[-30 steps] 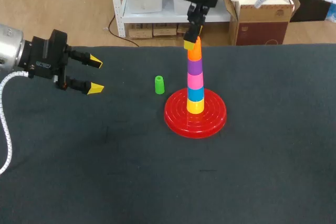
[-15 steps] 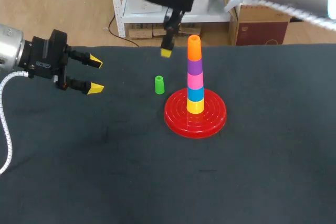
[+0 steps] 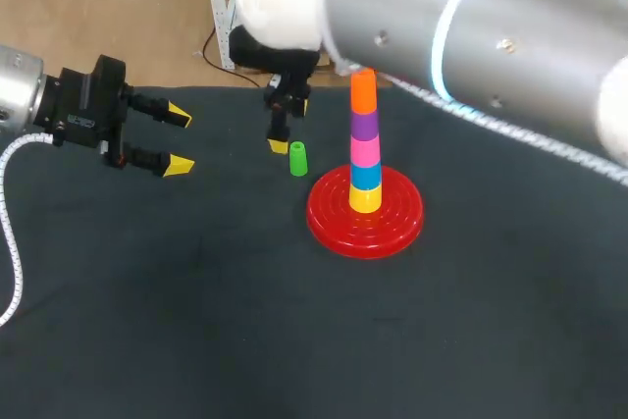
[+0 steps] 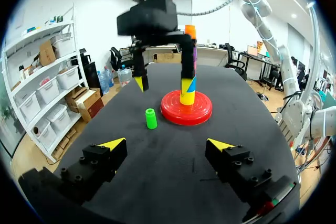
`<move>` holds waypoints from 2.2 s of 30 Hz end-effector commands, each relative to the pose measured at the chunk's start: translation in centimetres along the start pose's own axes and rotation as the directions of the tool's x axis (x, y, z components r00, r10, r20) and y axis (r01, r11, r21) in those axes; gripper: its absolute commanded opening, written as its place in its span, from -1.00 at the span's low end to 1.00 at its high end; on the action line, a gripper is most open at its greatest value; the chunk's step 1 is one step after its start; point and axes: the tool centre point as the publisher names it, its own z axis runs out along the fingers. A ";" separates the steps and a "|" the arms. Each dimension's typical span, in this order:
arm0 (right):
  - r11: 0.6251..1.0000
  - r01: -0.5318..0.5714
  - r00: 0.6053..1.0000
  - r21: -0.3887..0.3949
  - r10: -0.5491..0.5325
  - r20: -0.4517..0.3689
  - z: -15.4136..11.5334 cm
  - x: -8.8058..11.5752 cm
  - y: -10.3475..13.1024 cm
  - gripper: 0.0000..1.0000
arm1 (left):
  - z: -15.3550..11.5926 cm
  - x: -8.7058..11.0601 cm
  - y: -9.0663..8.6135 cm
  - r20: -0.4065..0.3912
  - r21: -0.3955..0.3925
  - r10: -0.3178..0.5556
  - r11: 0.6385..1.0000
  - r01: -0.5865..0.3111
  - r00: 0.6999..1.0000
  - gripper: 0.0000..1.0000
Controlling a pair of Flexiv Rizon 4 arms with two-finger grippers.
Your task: Pick up and stack the cylinders on the red base in this order: pink,purple,orange,green
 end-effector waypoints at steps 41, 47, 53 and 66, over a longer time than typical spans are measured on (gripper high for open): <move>0.991 -0.104 0.995 0.082 0.104 -0.004 6.3 0.4 -4.0 0.80 | -0.1 0.1 0.0 0.002 0.000 0.002 1.000 -0.002 1.000 1.00; 0.992 -0.096 0.995 0.088 0.096 -0.001 6.2 -0.1 -4.3 0.30 | -0.1 0.1 0.0 0.002 0.000 0.002 1.000 -0.002 1.000 1.00; 0.992 -0.092 0.995 0.087 0.095 -0.026 6.3 0.0 -4.4 -0.20 | -0.1 0.1 0.0 0.002 0.000 0.002 1.000 -0.002 1.000 1.00; 0.984 -0.038 0.998 0.173 0.028 0.061 -0.1 0.1 -3.8 -1.00 | -0.1 0.1 0.0 0.002 0.000 0.002 1.000 -0.002 1.000 1.00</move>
